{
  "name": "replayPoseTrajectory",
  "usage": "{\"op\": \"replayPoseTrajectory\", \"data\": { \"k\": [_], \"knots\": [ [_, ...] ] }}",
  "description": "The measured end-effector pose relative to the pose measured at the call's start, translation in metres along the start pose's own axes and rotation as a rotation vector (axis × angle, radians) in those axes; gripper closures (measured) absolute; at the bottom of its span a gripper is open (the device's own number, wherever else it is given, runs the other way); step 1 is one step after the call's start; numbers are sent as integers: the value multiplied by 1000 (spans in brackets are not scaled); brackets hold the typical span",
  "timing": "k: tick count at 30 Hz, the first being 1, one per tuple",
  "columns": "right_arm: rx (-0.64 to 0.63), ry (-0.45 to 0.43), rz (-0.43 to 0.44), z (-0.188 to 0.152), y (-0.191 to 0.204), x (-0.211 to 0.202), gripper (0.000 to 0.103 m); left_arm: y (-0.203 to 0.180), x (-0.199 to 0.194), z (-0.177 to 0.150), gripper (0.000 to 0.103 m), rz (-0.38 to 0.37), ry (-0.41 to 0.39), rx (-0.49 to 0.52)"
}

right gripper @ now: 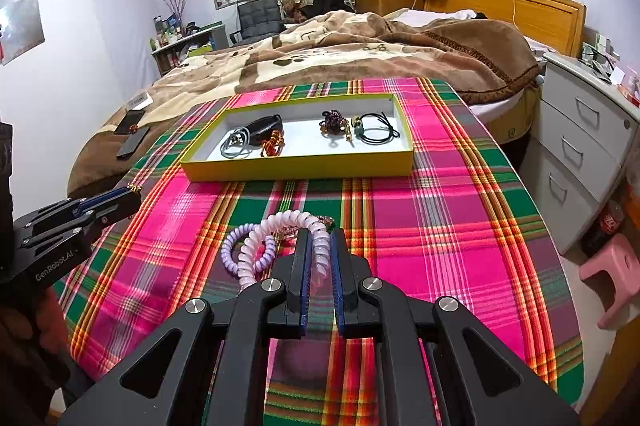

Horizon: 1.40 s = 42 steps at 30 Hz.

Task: Organize jewelry
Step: 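Carry the gold trinket with the left tool while the right tool carries the white coil to the box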

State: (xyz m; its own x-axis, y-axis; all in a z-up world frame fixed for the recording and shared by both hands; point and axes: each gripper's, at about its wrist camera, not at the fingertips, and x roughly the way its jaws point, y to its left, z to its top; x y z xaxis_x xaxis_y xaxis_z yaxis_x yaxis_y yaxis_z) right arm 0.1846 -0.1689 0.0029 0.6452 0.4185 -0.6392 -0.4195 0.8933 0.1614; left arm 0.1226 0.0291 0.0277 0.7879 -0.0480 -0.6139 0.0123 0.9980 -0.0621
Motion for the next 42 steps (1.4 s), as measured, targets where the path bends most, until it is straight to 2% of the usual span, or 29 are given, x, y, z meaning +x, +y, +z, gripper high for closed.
{"op": "replayPoseTrajectory", "data": {
  "k": [22, 32, 42],
  "knots": [
    [-24, -12, -1, 27, -1, 18, 93, 0, 20, 26, 88, 8, -19, 37],
    [-28, -12, -8, 54, -8, 41, 93, 18, 43, 48, 88, 11, -23, 28],
    [-35, -3, -22, 82, -16, 76, 93, 30, 83, 66, 88, 4, 7, 29]
  ]
}}
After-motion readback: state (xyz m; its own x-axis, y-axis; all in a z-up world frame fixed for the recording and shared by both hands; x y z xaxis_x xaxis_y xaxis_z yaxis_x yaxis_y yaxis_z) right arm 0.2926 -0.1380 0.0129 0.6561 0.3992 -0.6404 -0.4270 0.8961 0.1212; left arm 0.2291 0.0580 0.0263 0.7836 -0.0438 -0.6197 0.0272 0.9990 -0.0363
